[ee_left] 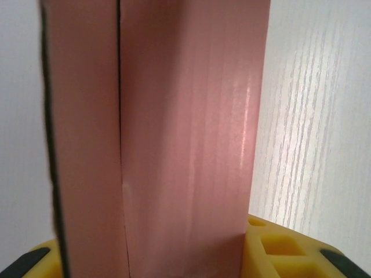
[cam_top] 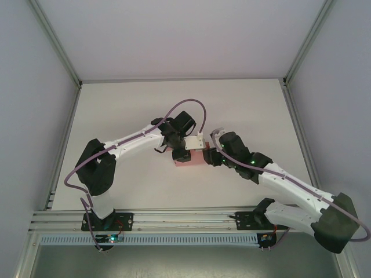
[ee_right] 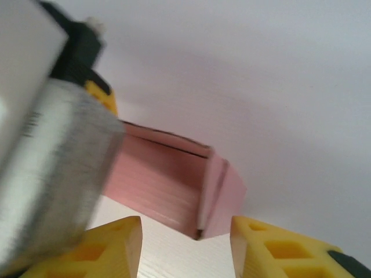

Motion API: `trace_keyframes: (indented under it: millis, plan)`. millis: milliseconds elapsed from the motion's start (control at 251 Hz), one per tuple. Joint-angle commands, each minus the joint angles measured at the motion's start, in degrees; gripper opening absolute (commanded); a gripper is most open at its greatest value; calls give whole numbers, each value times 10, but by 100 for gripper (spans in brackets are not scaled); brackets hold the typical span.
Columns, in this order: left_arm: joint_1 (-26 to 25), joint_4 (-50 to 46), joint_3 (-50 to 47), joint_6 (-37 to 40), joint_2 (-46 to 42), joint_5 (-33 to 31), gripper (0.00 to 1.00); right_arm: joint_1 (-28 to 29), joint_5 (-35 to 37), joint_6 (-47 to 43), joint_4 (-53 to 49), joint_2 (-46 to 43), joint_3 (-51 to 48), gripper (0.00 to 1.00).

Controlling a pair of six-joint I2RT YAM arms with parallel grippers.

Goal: Assemble paper box

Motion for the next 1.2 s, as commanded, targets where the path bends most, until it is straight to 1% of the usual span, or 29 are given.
trace_keyframes:
  millis: [0, 84, 116, 204, 291, 387, 487, 587, 686, 746, 902, 1046, 1109, 1197]
  plan:
    - [-8, -26, -1, 20, 20, 15, 40, -49, -64, 12, 50, -54, -37, 49]
    - [-8, -26, 0, 23, 20, 15, 40, -76, -116, 10, 60, -93, -64, 53]
    - [-7, -25, -1, 22, 20, 17, 40, -91, -127, 10, 61, -105, -72, 54]
    - [-8, -24, -1, 24, 20, 18, 40, -107, -150, 15, 71, -125, -88, 55]
    - [-9, -24, 1, 24, 21, 17, 40, -120, -175, 21, 89, -122, -90, 55]
    - [-11, -28, 3, 25, 22, 16, 40, -120, -191, 17, 100, -92, -73, 55]
    - [-12, -29, 7, 26, 23, 15, 40, -120, -209, 10, 103, -43, -41, 51]
    - [-14, -29, 9, 25, 26, 13, 40, -120, -207, -1, 88, 6, -11, 43]
    - [-14, -30, 9, 26, 27, 14, 40, -119, -199, -3, 86, 37, 2, 41]
    - [-15, -30, 9, 27, 28, 14, 40, -118, -192, -1, 93, 45, 5, 38]
    - [-15, -32, 10, 28, 29, 8, 40, -119, -172, 1, 85, 47, 11, 24]
    - [-16, -31, 14, 25, 31, 6, 40, -114, -155, 6, 67, 39, 3, 18]
    - [-16, -32, 21, 20, 34, 8, 40, -105, -136, 8, 57, 41, -2, 8]
    - [-21, -31, 36, 9, 40, 8, 41, -84, -86, 16, 41, 47, -6, 4]
